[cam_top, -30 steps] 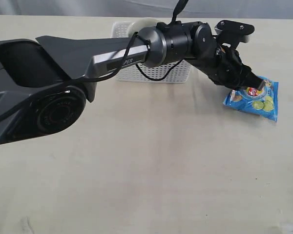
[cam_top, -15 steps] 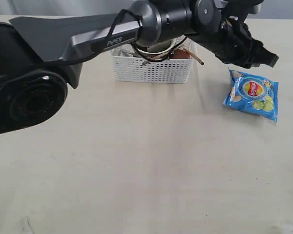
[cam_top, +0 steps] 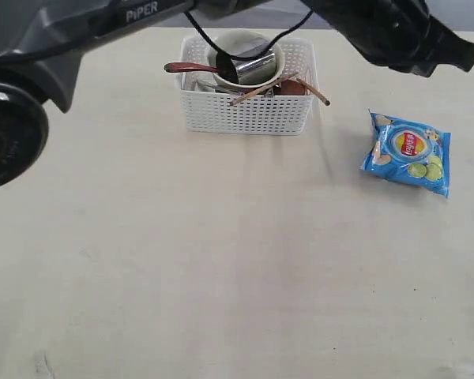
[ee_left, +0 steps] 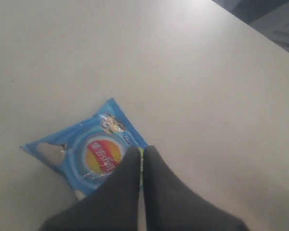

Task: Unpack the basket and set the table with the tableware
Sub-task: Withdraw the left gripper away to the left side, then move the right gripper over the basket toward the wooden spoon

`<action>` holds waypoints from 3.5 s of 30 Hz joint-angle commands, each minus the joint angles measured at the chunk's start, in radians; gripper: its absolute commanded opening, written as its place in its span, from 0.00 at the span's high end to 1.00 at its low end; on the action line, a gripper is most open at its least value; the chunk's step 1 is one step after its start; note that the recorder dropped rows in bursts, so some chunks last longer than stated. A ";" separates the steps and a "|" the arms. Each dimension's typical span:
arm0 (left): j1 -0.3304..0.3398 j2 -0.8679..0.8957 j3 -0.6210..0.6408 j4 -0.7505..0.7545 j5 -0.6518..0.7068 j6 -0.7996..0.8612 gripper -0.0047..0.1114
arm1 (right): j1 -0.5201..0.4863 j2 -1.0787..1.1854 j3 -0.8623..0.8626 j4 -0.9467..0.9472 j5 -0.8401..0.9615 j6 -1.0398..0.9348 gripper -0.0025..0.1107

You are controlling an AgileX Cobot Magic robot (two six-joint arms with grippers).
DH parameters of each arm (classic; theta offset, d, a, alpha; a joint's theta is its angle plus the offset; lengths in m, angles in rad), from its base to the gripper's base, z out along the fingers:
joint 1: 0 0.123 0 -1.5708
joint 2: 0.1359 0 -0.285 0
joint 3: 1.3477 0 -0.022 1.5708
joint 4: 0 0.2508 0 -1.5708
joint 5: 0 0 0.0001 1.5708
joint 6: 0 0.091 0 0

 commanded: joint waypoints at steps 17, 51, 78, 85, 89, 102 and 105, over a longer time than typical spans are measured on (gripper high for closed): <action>0.115 -0.541 0.502 0.195 -0.049 -0.026 0.96 | 0.001 -0.002 0.001 -0.007 -0.003 -0.002 0.97; 0.267 -1.613 2.167 0.200 -1.491 -0.200 0.96 | 0.001 -0.002 0.001 -0.012 -0.001 -0.002 0.97; 0.267 -1.882 2.167 0.254 -1.371 -0.195 0.96 | 0.104 0.291 -0.242 -0.179 -0.339 0.377 0.98; 0.267 -1.887 2.167 0.260 -1.348 -0.190 0.96 | 0.626 0.982 -0.732 -0.360 0.249 0.228 0.97; 0.267 -1.887 2.167 0.260 -1.341 -0.191 0.96 | 0.753 1.321 -0.957 -0.421 0.551 0.171 0.96; 0.267 -1.887 2.167 0.260 -1.307 -0.191 0.96 | 0.373 1.747 -1.568 -0.026 0.888 -0.251 0.57; 0.267 -1.887 2.167 0.260 -1.253 -0.191 0.96 | 0.221 1.796 -1.655 0.298 0.918 -0.433 0.57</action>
